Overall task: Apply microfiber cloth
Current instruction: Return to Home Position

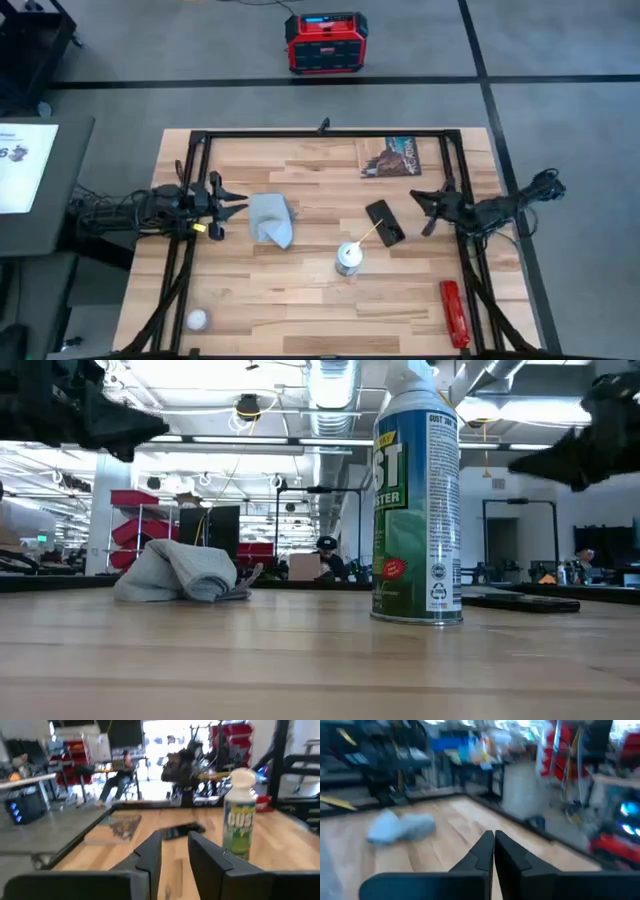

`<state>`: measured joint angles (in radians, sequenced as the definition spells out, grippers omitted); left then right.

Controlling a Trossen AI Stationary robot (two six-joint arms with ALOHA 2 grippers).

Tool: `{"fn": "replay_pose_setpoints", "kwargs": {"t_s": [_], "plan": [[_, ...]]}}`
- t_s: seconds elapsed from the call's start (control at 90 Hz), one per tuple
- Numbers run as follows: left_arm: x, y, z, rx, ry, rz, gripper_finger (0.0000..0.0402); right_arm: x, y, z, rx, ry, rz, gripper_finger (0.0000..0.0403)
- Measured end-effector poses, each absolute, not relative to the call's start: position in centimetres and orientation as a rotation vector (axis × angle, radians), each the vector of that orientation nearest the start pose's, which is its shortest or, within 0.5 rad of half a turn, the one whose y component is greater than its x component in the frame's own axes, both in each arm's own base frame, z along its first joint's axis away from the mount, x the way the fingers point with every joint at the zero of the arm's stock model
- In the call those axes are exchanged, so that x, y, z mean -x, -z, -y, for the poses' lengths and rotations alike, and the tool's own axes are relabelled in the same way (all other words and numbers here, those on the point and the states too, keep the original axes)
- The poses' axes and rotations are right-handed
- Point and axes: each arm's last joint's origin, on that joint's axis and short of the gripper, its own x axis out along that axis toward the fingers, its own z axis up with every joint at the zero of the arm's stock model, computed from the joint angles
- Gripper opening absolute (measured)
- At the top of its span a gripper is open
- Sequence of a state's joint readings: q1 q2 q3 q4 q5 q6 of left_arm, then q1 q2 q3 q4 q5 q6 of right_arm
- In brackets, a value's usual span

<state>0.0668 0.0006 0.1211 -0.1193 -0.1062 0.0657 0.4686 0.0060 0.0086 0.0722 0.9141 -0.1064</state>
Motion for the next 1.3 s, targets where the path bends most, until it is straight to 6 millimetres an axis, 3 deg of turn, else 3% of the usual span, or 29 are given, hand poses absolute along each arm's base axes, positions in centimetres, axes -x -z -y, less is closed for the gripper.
{"fn": "replay_pose_setpoints", "kwargs": {"t_s": [0.133, 0.389, 0.733, 1.022, 1.3], "plan": [[-9.3, -17.5, -1.0, -0.002, -0.176, -0.029, 0.0072, -8.8, -17.0, -2.1, 0.053, 0.395, 0.019, 0.0000], [-9.9, -16.7, -1.0, 0.020, -0.146, -0.007, 0.0072, -8.9, -17.0, -2.5, 0.033, 0.287, 0.028, 0.0000], [-9.9, -16.5, -1.0, -0.068, -0.139, -0.018, 0.0072, -8.8, -16.8, -2.0, 0.037, 0.478, 0.007, 0.0000], [-9.9, -16.5, -1.2, -0.067, -0.194, -0.017, 0.0072, -8.8, -16.8, -2.1, -0.026, 0.467, 0.020, 0.0000], [-9.9, -16.5, -1.2, 0.038, -0.197, -0.010, 0.0072, -9.1, -17.0, -2.9, -0.024, 0.127, 0.032, 0.0000]]}}
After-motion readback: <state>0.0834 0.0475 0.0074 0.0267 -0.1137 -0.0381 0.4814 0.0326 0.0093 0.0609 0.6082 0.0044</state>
